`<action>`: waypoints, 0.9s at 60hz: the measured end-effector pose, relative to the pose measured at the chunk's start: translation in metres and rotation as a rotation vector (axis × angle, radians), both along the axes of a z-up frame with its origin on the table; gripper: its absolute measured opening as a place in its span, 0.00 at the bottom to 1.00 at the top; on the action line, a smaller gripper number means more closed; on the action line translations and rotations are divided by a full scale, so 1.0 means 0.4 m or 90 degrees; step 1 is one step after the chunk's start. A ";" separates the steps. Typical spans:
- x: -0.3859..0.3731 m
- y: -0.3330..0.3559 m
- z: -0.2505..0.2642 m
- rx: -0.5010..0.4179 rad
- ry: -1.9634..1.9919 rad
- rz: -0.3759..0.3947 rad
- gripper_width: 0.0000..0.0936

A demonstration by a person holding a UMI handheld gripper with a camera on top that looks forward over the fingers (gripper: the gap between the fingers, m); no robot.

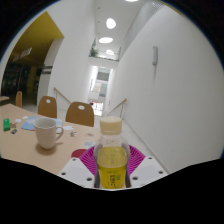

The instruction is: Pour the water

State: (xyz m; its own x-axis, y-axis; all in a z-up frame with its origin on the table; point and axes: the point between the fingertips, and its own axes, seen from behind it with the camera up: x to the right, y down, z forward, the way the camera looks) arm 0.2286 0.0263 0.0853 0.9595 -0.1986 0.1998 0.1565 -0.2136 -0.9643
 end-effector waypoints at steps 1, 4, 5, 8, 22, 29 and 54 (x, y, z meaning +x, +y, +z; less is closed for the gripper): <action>-0.002 0.014 0.010 0.000 -0.020 -0.002 0.37; -0.003 0.048 0.056 0.006 -0.108 -0.015 0.37; -0.004 0.061 0.079 0.009 -0.142 -0.019 0.37; -0.026 0.106 0.147 0.005 -0.261 -0.018 0.37; -0.255 0.278 0.329 -0.079 -0.983 0.048 0.37; -0.344 0.322 0.263 -0.148 -1.229 0.115 0.37; -0.263 0.332 0.421 0.017 -0.653 0.032 0.38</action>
